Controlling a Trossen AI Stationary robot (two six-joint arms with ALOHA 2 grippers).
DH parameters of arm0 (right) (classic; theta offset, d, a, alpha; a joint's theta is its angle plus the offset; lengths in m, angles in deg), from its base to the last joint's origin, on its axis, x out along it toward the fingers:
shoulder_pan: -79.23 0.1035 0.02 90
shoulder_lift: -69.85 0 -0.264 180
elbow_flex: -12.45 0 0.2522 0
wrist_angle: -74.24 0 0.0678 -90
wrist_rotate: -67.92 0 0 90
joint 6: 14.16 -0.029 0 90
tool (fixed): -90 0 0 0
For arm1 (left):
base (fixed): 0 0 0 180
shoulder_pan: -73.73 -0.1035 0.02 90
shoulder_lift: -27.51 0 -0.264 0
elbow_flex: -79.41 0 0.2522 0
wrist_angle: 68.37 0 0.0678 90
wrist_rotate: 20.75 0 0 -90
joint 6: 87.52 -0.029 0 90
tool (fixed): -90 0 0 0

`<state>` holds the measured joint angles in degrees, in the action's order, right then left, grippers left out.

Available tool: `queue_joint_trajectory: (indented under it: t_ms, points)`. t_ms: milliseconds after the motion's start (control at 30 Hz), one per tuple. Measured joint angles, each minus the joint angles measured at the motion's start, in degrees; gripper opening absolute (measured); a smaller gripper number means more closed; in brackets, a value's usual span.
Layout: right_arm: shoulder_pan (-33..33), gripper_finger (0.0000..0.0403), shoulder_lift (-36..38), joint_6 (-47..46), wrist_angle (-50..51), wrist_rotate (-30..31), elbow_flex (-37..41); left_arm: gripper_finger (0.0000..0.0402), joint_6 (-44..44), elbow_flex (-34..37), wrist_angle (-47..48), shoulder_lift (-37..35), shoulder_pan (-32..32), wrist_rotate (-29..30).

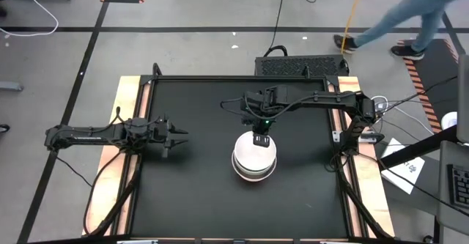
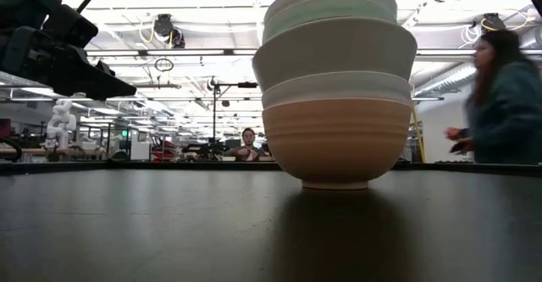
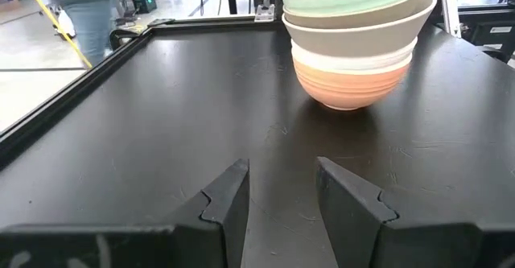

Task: Nest bowls inside each other
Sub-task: Stack the white bowl on the light green bowl

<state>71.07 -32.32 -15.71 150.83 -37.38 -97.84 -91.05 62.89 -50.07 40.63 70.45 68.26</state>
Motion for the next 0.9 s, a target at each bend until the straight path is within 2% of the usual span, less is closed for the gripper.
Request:
queue_joint_trajectory:
  t_ms: [700,900]
  points:
    - [0.0,0.0000,0.0,-0.8,-1.3,-1.5,2.9,0.0145,-0.1,0.0,-0.1,0.0,0.0,0.0]
    - [0.0,0.0025,0.0,-0.8,-2.0,-1.5,2.9,0.0145,0.0,0.0,-0.1,0.0,0.0,0.0]
